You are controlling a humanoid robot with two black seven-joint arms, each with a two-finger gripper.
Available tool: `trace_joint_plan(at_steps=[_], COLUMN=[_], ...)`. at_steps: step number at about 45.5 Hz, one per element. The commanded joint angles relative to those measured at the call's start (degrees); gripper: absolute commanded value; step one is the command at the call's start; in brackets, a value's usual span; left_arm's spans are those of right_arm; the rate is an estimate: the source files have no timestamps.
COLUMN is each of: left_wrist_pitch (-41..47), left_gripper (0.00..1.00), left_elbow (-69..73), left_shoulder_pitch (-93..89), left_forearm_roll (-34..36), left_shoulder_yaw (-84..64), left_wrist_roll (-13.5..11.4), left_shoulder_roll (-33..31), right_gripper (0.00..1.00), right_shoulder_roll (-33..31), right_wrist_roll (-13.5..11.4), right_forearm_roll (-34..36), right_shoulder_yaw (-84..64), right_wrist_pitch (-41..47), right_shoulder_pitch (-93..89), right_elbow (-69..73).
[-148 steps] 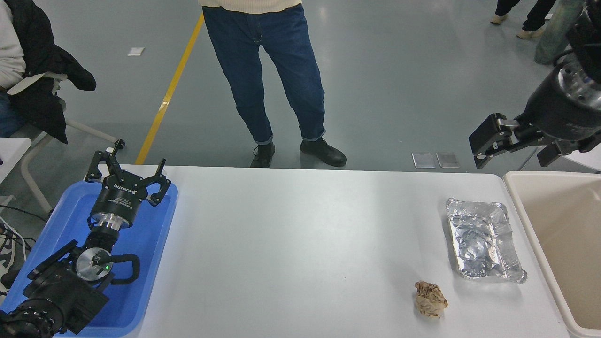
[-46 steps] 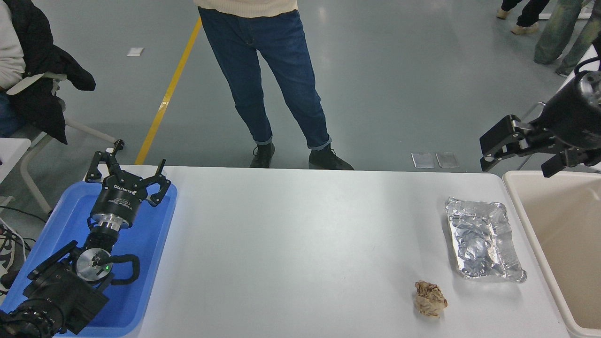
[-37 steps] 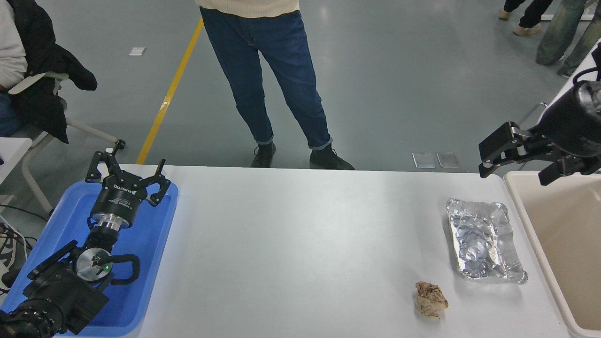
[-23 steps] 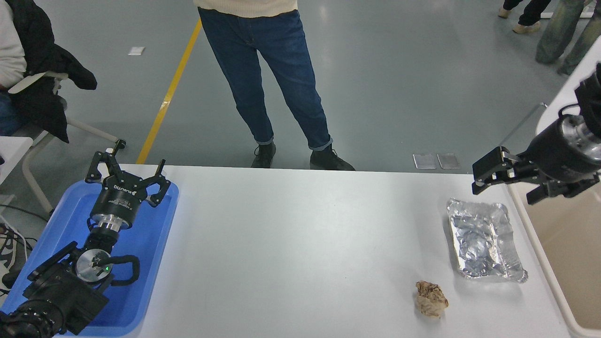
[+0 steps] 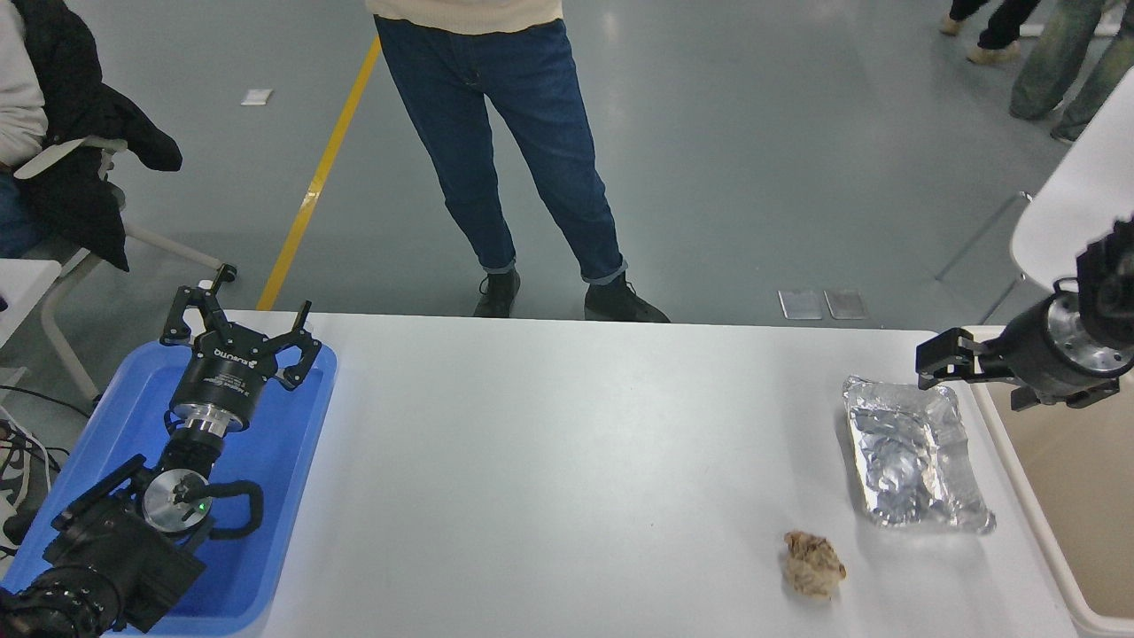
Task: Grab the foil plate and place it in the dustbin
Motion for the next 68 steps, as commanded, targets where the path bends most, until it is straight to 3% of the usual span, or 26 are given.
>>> trace_joint_plan(at_steps=[1, 19, 44, 49, 53, 60, 68], left_wrist_pitch=[0.0, 0.0, 0.0, 0.0, 0.0, 0.0, 0.0], left_gripper=[1.0, 1.0, 1.0, 1.0, 1.0, 1.0, 1.0], left_elbow=[0.0, 0.0, 0.0, 0.0, 0.0, 0.0, 0.0], left_shoulder_pitch=[0.0, -0.09, -0.09, -0.09, -0.09, -0.09, -0.09], left_forearm_roll=[-0.03, 0.06, 0.06, 0.06, 0.06, 0.06, 0.06], left_shoulder_yaw=[0.0, 0.0, 0.0, 0.0, 0.0, 0.0, 0.0], left_wrist_roll=[0.0, 0.0, 0.0, 0.0, 0.0, 0.0, 0.0], left_shoulder_roll=[-0.02, -0.02, -0.02, -0.02, -0.02, -0.02, -0.02], right_gripper=[0.99, 0.99, 0.94, 0.78, 0.45, 0.01, 0.0], right_shoulder_roll=[-0.54, -0.63, 2.88, 3.41, 3.41, 3.06, 2.62], right_wrist_roll=[0.03, -0.06, 0.03, -0.06, -0.06, -0.06, -0.06], right_forearm_roll=[-2.1, -18.27, -18.89, -18.89, -18.81, -18.37, -18.02], right_shoulder_yaw=[4.01, 19.2, 24.49, 24.49, 24.75, 25.1, 26.16], right_wrist_pitch=[-1.7, -7.15, -17.87, -18.93, -18.93, -18.93, -18.84], right_shoulder_pitch=[-11.2, -30.8, -41.44, -42.76, -43.03, -43.47, -43.47], right_elbow=[-9.41, -20.48, -25.67, -26.28, -26.37, -26.37, -26.2])
